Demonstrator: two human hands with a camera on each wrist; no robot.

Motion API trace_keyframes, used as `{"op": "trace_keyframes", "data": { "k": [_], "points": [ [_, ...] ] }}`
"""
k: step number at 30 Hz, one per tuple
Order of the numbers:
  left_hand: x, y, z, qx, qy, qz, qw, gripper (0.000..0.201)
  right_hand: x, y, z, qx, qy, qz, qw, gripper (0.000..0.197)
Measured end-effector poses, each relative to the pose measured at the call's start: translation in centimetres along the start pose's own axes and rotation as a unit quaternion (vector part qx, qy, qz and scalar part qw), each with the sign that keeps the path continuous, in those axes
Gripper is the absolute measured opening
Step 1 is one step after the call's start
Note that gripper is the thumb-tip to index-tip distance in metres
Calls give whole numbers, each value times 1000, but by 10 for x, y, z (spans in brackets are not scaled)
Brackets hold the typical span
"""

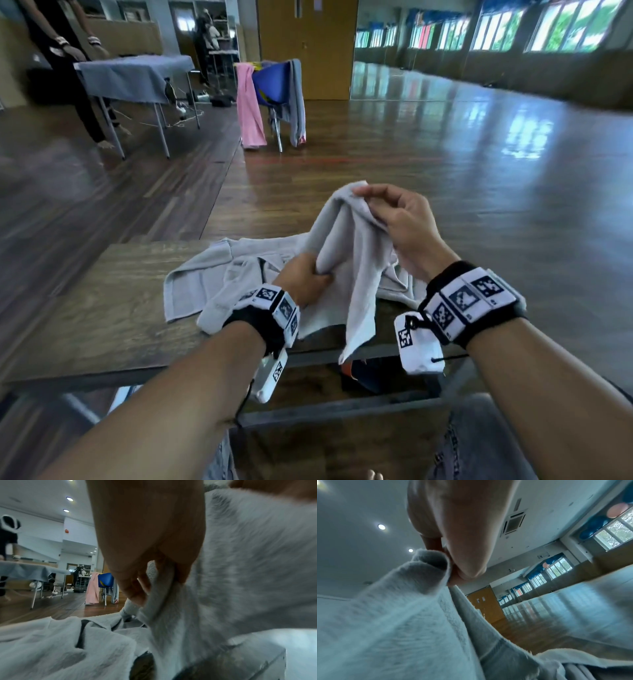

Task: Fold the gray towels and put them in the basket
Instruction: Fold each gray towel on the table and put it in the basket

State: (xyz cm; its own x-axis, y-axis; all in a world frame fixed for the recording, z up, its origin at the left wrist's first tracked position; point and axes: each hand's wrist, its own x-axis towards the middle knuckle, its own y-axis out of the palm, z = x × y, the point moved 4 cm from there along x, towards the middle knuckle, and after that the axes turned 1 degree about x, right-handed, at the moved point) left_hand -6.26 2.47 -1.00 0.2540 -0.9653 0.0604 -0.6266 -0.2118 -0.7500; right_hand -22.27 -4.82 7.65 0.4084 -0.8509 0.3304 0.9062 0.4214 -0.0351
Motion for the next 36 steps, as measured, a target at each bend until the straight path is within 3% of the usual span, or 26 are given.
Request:
{"op": "trace_keyframes", "data": {
  "k": [3, 9, 11, 13, 14, 16, 18, 20, 21, 24, 25, 26, 27, 29, 32, 34, 36],
  "points": [
    [-7, -12, -14, -23, 1, -20, 1000, 30, -2, -5, 9, -53, 19, 21, 998, 20],
    [-10, -55, -36, -193, -33, -106, 975, 28, -28, 3, 12, -184, 49, 117, 975, 60],
    [-9, -64, -49, -265, -20, -95, 959, 27, -41, 15, 10, -203, 51, 178, 961, 78],
    [-12, -63, -64, -307, -9, -44, 951, 26, -50, 25, 3, -208, 51, 207, 955, 94],
    [-16, -61, -70, -308, -3, -13, 951, 25, -50, 28, -1, -220, 46, 184, 957, 90],
    [-24, -58, -76, -326, 22, 20, 945, 33, -46, 24, -2, -267, 32, 93, 959, 59],
    [-26, -60, -72, -348, 44, -30, 936, 27, -40, 13, -2, -276, 26, 5, 961, 37],
    [-28, -59, -57, -319, 37, -96, 942, 15, -34, 1, -1, -201, 51, -54, 977, 36],
    [-30, -53, -47, -298, 32, -82, 951, 13, -34, -3, 0, -131, 67, -65, 987, 36],
    [-36, -18, -24, -191, 40, 92, 976, 22, -30, -3, 10, 52, 93, -53, 993, 31],
    [-38, -9, -15, -157, 35, 114, 980, 15, -28, -2, 13, 73, 90, -50, 992, 30],
    [-41, -6, -11, -144, 29, 117, 982, 12, -24, 0, 16, 81, 87, -48, 992, 31],
    [-42, -3, -6, -145, 17, 104, 984, 21, -20, 2, 18, 86, 86, -47, 991, 33],
    [-38, -8, 4, -166, -41, 49, 984, 21, -9, 6, 17, 99, 89, -48, 990, 42],
    [-23, -24, 18, -204, -123, -20, 971, 26, 11, 9, 6, 131, 123, -27, 983, 77],
    [-17, -39, 21, -259, -156, -37, 952, 24, 18, 10, -5, 25, 160, 9, 987, 98],
    [-12, -51, 21, -359, -178, -23, 916, 23, 13, 10, -17, -147, 180, 46, 972, 97]
  ]
}}
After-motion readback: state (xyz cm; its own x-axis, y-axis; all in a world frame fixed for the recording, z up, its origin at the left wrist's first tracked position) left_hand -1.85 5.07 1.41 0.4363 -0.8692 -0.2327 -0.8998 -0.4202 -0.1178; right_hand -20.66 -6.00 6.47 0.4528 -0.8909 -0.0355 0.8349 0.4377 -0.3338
